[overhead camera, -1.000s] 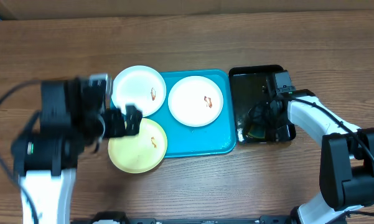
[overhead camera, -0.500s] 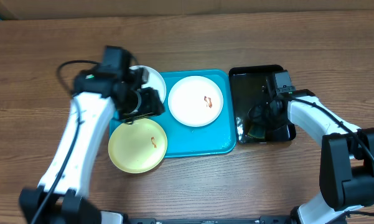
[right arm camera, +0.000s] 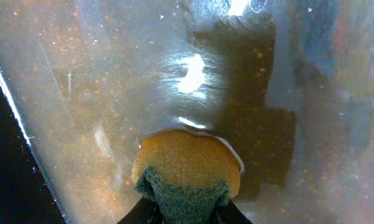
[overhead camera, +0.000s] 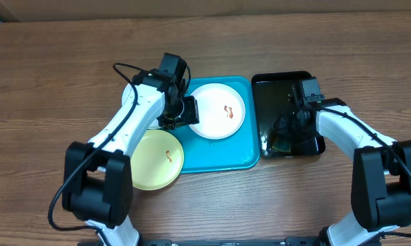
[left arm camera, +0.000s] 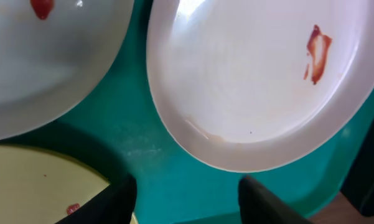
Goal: Clean dirty plates on tray and stack at the side
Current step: 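Move the left gripper to the right white plate and grip its rim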
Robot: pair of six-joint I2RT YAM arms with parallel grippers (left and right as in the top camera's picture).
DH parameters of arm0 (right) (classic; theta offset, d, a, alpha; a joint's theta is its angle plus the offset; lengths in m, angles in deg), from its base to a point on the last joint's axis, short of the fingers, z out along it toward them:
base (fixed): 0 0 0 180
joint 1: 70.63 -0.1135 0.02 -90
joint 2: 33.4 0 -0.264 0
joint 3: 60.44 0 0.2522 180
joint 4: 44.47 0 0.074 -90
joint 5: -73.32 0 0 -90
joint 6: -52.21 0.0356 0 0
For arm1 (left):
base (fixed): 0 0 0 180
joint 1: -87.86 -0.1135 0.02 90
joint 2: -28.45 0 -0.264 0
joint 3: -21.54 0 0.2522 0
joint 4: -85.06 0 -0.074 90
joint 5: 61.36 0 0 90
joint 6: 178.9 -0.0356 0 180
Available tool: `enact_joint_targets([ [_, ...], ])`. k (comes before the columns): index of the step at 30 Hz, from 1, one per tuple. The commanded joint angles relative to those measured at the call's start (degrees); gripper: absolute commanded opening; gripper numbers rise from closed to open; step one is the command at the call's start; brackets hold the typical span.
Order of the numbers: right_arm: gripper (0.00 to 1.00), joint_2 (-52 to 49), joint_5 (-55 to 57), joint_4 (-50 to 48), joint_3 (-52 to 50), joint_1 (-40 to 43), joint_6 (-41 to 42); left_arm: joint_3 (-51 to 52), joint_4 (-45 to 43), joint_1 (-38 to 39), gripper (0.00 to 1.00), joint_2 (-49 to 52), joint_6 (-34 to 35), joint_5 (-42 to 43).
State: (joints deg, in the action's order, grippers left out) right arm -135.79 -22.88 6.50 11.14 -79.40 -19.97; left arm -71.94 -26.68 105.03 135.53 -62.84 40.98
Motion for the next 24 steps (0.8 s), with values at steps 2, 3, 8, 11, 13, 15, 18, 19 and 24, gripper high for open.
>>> enact_joint_targets([
  [2,0.18,-0.50,0.09,-0.13,-0.76,-0.20,0.17,0.70,-0.44,0.26,0.47,2.45,3.28,-4.24],
  [3,0.18,-0.50,0.09,-0.13,-0.76,-0.20,0.17,0.90,-0.70,0.48,0.48,2.97,4.44,-4.87],
  [8,0.19,-0.50,0.09,-0.13,-0.76,-0.20,0.20,0.92,-3.37,1.92,0.47,5.40,5.92,-5.46],
  [11,0.20,-0.50,0.09,-0.11,-0.76,-0.20,0.20,0.92,-4.76,2.73,0.45,6.58,5.90,-5.55],
  [13,0.22,-0.50,0.09,-0.11,-0.76,-0.20,0.17,0.92,-5.07,2.86,0.45,7.19,5.92,-5.53],
  [15,0.22,-0.50,0.09,-0.11,-0.76,-0.20,0.17,0.92,-5.01,2.91,0.42,7.67,5.90,-5.51],
  [18,0.22,-0.50,0.09,-0.13,-0.76,-0.20,0.17,0.92,-4.72,2.91,0.36,7.93,5.88,-5.53],
  [19,0.22,-0.50,0.09,-0.13,-0.76,-0.20,0.17,0.92,-4.57,2.91,0.33,7.93,5.90,-5.51],
  [24,0.23,-0.50,0.09,-0.13,-0.76,-0.20,0.17,0.92,-3.17,2.91,0.24,7.93,5.01,-5.55],
])
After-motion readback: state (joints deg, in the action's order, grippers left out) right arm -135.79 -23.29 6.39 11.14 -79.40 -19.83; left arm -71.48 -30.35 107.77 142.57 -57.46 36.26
